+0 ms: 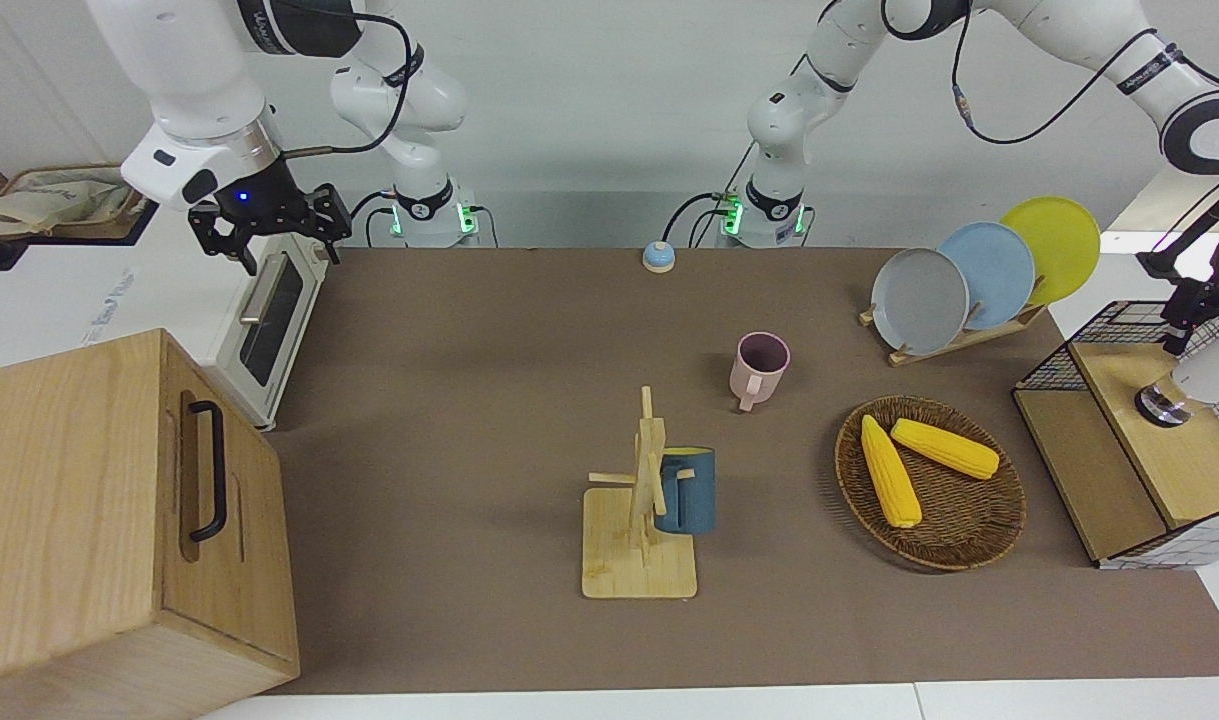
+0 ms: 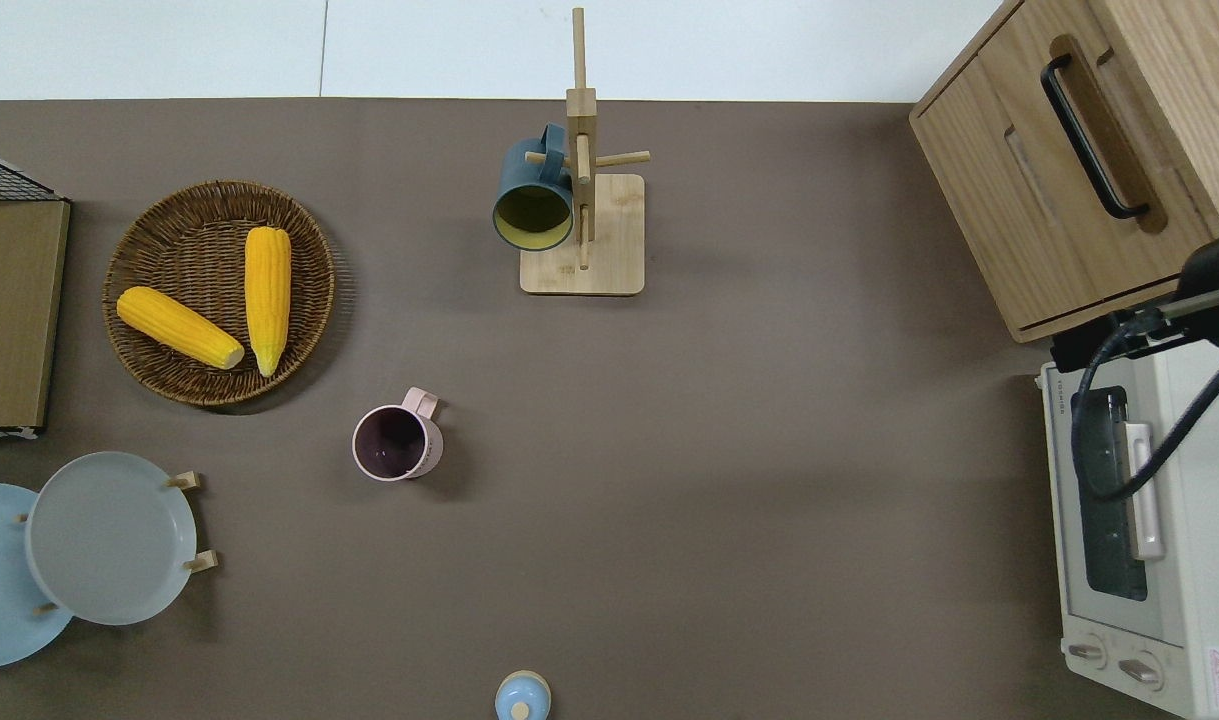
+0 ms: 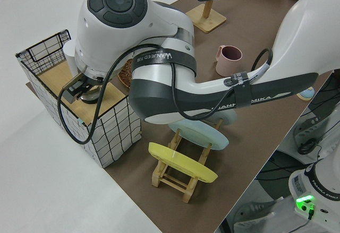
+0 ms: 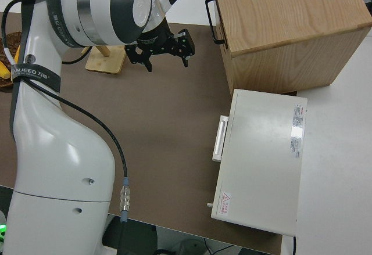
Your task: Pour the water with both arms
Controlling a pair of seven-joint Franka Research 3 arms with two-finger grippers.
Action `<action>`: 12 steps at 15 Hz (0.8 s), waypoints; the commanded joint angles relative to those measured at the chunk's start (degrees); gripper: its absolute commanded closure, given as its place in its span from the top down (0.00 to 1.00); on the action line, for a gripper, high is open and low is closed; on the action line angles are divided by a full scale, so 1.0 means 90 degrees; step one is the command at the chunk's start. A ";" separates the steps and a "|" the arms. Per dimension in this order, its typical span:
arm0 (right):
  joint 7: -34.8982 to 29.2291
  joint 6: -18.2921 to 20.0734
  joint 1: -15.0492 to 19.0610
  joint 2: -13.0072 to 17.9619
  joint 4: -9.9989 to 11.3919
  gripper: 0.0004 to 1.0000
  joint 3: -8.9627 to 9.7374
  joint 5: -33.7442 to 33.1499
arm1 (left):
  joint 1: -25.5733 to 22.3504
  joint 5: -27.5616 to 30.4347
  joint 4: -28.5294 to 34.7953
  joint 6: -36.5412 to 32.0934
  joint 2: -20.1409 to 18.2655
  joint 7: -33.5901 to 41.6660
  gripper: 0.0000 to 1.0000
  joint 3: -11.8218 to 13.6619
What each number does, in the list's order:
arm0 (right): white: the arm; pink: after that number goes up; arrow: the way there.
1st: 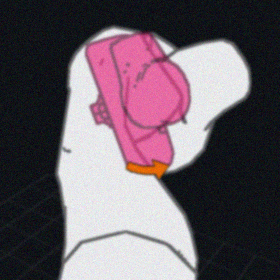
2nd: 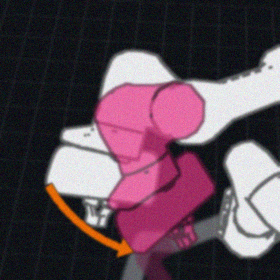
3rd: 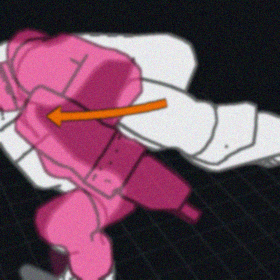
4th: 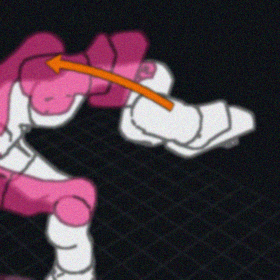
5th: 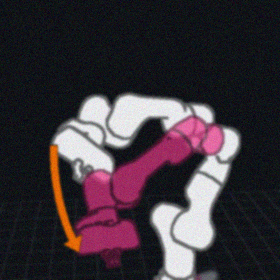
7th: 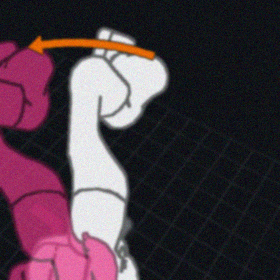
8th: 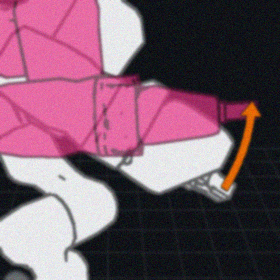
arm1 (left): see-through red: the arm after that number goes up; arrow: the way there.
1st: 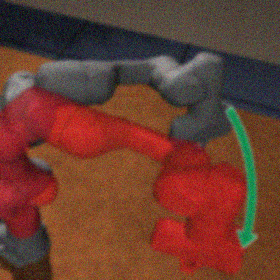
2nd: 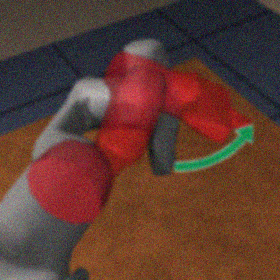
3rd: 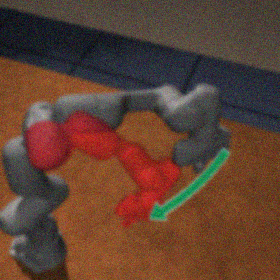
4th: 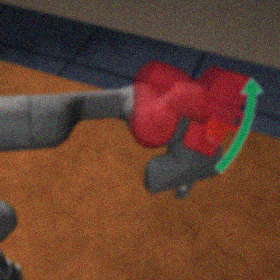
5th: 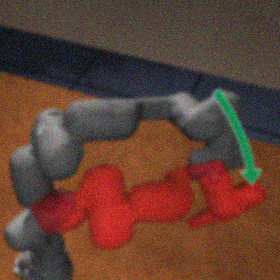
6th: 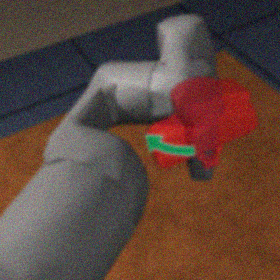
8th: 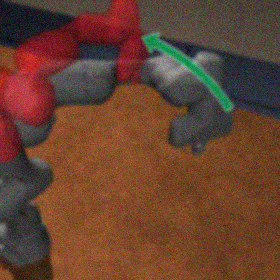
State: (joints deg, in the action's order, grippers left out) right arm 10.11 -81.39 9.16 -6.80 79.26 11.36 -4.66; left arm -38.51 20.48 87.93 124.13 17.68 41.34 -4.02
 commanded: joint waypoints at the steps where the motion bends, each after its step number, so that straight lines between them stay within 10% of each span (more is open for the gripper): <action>1: -0.0058 -0.0028 -0.0012 0.0062 0.0031 0.99 -0.0013 0.0079 | 0.0021 -0.0720 -0.0043 -0.0568 -0.0294 -0.0646 1.00 -0.0002; 12: -0.0058 -0.0028 -0.0012 0.0062 0.0031 0.99 -0.0013 0.0079 | 0.0118 -0.1454 -0.0043 -0.2101 -0.1270 -0.1437 1.00 -0.0060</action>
State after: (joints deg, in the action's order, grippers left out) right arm 10.11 -81.39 9.16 -6.80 79.26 11.36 -4.66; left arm -38.37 10.24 87.29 108.78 9.38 32.05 -4.35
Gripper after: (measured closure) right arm 0.013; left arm 0.000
